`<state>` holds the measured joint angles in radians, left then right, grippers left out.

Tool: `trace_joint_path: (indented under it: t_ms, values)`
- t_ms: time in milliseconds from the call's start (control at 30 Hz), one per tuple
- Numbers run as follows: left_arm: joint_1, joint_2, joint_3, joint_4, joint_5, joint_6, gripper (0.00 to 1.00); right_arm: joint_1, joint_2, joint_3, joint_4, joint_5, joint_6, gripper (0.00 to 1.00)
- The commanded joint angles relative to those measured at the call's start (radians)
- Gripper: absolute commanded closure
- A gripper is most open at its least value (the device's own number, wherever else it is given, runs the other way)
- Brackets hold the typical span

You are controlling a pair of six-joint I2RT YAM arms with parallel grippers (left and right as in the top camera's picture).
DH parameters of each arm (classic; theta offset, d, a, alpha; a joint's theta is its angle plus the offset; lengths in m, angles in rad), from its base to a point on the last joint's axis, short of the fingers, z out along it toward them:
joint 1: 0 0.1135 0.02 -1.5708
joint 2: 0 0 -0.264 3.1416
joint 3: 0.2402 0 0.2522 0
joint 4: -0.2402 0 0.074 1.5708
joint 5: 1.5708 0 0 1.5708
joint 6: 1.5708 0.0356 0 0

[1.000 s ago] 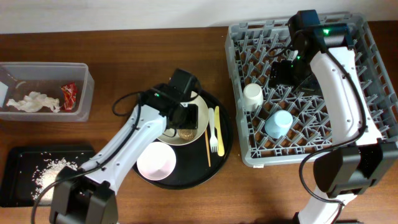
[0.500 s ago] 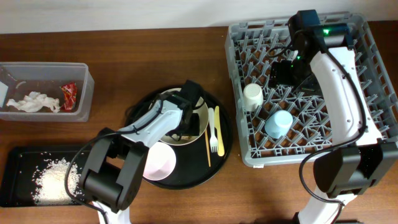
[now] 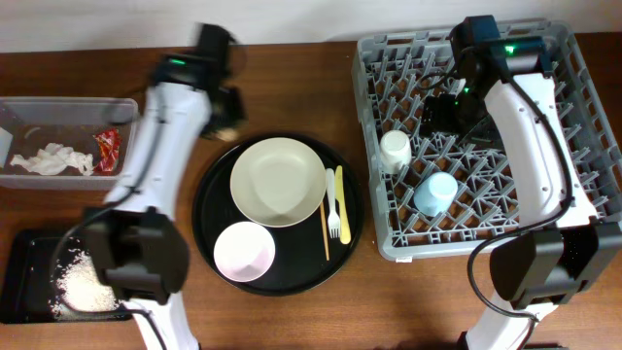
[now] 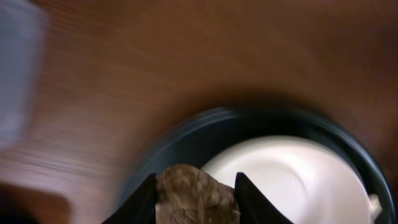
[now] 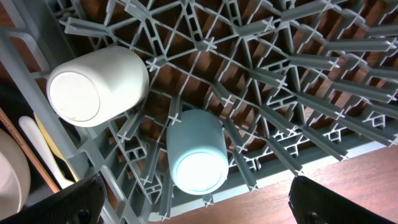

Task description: Sort waste into correct bins and load items into the dishwasher rack

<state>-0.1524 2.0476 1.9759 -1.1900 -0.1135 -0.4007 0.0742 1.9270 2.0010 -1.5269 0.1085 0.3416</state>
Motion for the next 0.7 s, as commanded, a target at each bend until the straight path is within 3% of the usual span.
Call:
trace_joint_path:
  t_ms: [0,100,200,400,667]
  values:
    - [0.222,-0.006,0.04,-0.004,-0.022,0.004,1.0,-0.003,-0.028,0.015,-0.003,0.016,0.014,0.02]
    - [0.442,-0.005,0.04,0.061,-0.023,0.002,1.0,-0.003,-0.028,0.015,-0.003,0.016,0.014,0.02]
    - [0.552,0.012,0.037,0.134,-0.023,0.002,0.99,-0.003,-0.028,0.015,-0.003,0.016,0.014,0.01]
    - [0.579,0.145,0.036,0.158,-0.022,0.002,1.0,-0.003,-0.028,0.015,-0.003,0.016,0.014,0.02]
    - [0.562,0.148,0.033,0.097,0.031,0.002,0.99,-0.003,-0.028,0.015,-0.003,0.016,0.014,0.02]
